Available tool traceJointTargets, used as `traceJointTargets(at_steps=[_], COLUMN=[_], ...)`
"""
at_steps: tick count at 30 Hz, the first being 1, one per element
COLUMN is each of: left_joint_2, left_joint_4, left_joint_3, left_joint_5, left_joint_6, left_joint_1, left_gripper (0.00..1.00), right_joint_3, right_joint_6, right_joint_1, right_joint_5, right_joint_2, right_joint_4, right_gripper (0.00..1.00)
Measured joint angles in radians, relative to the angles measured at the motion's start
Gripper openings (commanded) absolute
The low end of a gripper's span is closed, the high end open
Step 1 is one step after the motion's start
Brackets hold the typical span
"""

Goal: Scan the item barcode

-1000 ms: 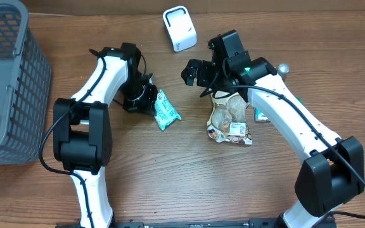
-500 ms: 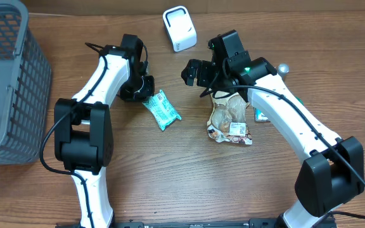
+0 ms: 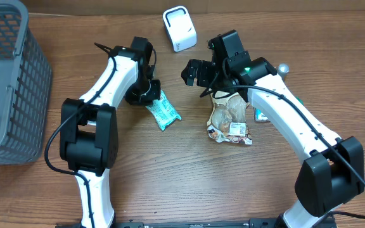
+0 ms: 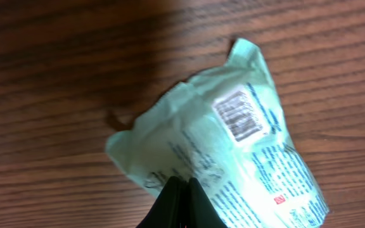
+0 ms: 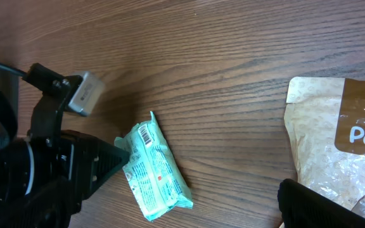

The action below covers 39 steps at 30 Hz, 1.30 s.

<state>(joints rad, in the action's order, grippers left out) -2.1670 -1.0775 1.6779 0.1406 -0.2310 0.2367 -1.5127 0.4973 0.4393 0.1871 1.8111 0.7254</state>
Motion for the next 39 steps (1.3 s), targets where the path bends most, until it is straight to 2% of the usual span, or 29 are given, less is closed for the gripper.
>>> traceJointTargets(at_steps=[13, 27, 39], left_joint_2=[0.0, 0.0, 0.0], left_joint_4=[-0.067, 0.106, 0.101], left_joint_3=[-0.011, -0.009, -0.01], left_joint_5=[0.004, 0.003, -0.008], left_joint_6=[-0.003, -0.003, -0.003], left_joint_1=[0.019, -0.028, -0.035], left_gripper=[0.04, 0.05, 0.06], right_joint_3=[0.0, 0.0, 0.0], right_joint_6=[0.0, 0.0, 0.0], right_joint_1=[0.0, 0.0, 0.0], right_joint_5=[0.0, 0.0, 0.0], right_joint_2=[0.0, 0.0, 0.0], right_joint_4=[0.0, 0.001, 0.0], right_gripper=[1.0, 1.0, 1.0])
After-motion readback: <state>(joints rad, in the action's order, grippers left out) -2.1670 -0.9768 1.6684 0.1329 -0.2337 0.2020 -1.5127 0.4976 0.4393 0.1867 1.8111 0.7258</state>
